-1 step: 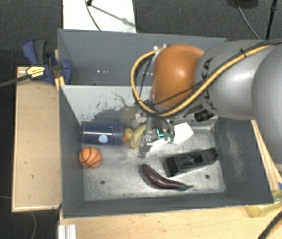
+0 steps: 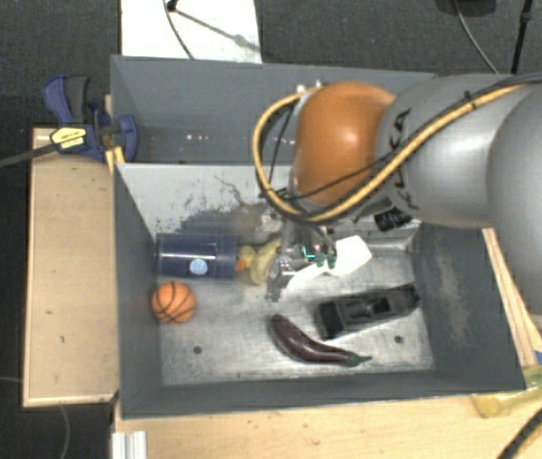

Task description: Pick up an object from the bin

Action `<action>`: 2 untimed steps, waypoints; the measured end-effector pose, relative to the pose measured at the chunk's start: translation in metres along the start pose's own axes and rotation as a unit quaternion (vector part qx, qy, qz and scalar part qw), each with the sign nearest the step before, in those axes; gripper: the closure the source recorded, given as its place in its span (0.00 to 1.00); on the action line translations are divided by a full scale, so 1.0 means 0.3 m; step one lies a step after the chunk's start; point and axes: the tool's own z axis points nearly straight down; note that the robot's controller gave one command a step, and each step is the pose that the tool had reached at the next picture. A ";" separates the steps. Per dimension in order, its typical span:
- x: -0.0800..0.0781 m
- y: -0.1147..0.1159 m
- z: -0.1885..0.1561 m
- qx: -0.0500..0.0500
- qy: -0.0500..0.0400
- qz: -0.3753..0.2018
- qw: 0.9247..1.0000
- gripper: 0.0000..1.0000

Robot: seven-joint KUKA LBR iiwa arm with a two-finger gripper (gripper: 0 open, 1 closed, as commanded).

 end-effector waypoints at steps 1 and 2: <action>-0.043 -0.016 0.175 -0.003 -0.022 -0.037 0.999 1.00; -0.043 -0.017 0.176 -0.003 -0.022 -0.036 0.999 1.00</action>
Offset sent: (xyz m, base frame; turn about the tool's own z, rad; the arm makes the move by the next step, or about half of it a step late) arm 0.0000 0.0000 0.0000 0.0000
